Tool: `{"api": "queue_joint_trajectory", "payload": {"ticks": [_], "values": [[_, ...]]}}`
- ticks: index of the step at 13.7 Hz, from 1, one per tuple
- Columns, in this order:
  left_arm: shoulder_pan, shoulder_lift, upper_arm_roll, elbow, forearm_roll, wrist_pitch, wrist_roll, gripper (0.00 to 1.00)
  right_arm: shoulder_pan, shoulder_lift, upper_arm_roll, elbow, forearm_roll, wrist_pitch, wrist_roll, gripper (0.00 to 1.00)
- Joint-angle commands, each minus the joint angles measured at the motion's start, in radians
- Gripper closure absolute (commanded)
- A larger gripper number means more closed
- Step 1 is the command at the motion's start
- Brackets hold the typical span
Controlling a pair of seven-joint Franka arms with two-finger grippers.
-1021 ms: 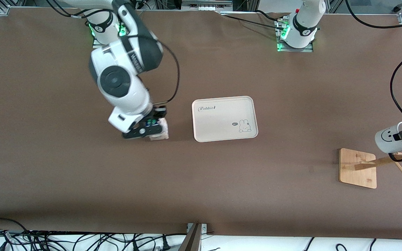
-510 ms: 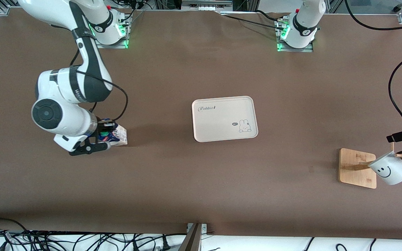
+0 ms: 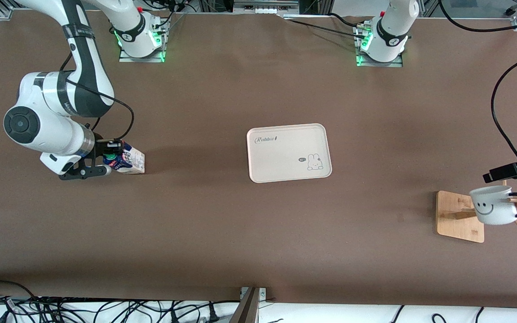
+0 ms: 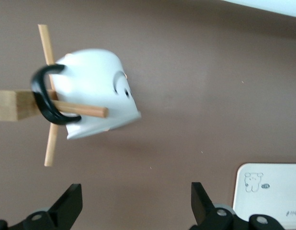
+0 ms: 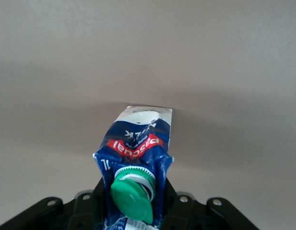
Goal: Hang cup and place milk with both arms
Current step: 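Carry the milk carton off the tray with the right gripper, then set the milk carton on the table and open the right gripper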
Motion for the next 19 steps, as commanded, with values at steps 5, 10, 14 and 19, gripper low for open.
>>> {"api": "queue_joint_trajectory", "payload": {"ticks": [5,10,14,19], "values": [[-0.088,-0.076,-0.028,-0.037,0.112,-0.057,-0.003,0.0,0.009,-0.058,-0.013,-0.103,0.012,0.077,-0.022,0.3],[-0.119,-0.094,-0.029,-0.047,0.112,-0.077,0.002,0.0,0.012,-0.055,-0.007,0.004,-0.002,0.019,-0.041,0.0],[-0.131,-0.097,-0.047,-0.045,0.112,-0.089,0.006,0.0,0.022,-0.054,0.001,0.229,0.004,-0.239,-0.012,0.0],[-0.267,-0.285,0.099,-0.28,0.094,0.041,0.028,0.0,0.022,-0.15,-0.008,0.323,-0.011,-0.452,0.036,0.0]]}}
